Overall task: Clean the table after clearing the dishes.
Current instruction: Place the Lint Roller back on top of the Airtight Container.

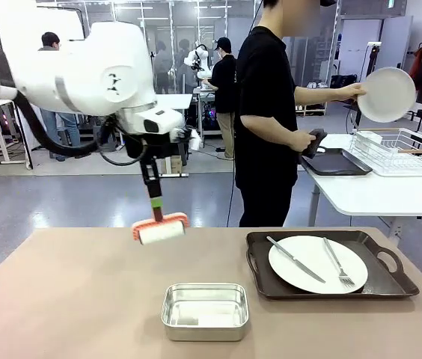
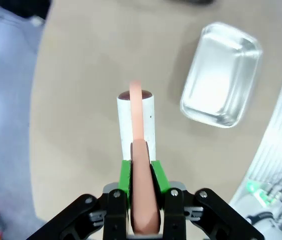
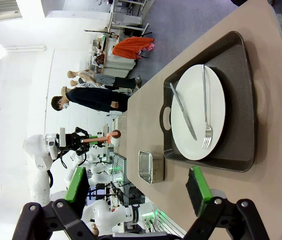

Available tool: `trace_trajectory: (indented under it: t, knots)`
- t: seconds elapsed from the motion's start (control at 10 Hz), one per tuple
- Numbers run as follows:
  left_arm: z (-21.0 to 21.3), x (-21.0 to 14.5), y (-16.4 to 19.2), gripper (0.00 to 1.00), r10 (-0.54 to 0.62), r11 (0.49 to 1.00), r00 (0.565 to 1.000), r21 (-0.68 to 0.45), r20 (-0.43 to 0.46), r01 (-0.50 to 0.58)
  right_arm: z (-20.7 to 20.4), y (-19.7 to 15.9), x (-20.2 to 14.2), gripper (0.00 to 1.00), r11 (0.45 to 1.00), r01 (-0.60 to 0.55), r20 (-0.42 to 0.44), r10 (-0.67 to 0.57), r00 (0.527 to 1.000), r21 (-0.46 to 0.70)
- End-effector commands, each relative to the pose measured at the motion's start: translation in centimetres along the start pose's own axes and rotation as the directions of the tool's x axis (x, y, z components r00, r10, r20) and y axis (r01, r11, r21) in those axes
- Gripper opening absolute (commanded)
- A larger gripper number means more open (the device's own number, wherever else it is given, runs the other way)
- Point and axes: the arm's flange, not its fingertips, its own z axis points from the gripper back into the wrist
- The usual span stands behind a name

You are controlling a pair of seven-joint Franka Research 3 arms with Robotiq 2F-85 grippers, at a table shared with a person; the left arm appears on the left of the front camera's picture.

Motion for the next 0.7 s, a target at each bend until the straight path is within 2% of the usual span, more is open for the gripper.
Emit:
trace_trajectory:
  t: [0.0, 0.2, 0.4, 0.5, 0.6]
  knots:
    - [0.6, 1.4, -0.8, 0.22, -0.117, 0.99, 0.993, -0.081, 0.013, 0.117, 0.1, 0.4, -0.1, 1.0, 1.0, -0.005, 0.004, 0.005, 1.0, 0.003]
    - [-1.3, 4.3, -3.5, 0.22, -0.233, 0.959, 0.972, -0.163, 0.024, 0.234, 0.1, 0.4, -0.1, 1.0, 1.0, -0.005, 0.004, 0.005, 1.0, 0.003]
    - [-2.6, 5.9, -5.0, 0.22, -0.241, 0.956, 0.97, -0.17, 0.013, 0.24, 0.1, 0.4, -0.1, 1.0, 1.0, -0.005, 0.004, 0.005, 1.0, 0.003]
    - [-3.6, 6.5, -5.6, 0.22, -0.257, 0.957, 0.966, -0.149, -0.031, 0.25, 0.1, 0.4, -0.1, 1.0, 1.0, -0.005, 0.004, 0.005, 1.0, 0.003]
    - [-4.4, 7.2, -6.2, 0.22, -0.283, 0.942, 0.959, -0.19, -0.003, 0.277, 0.1, 0.4, -0.1, 1.0, 1.0, -0.005, 0.004, 0.005, 1.0, 0.003]
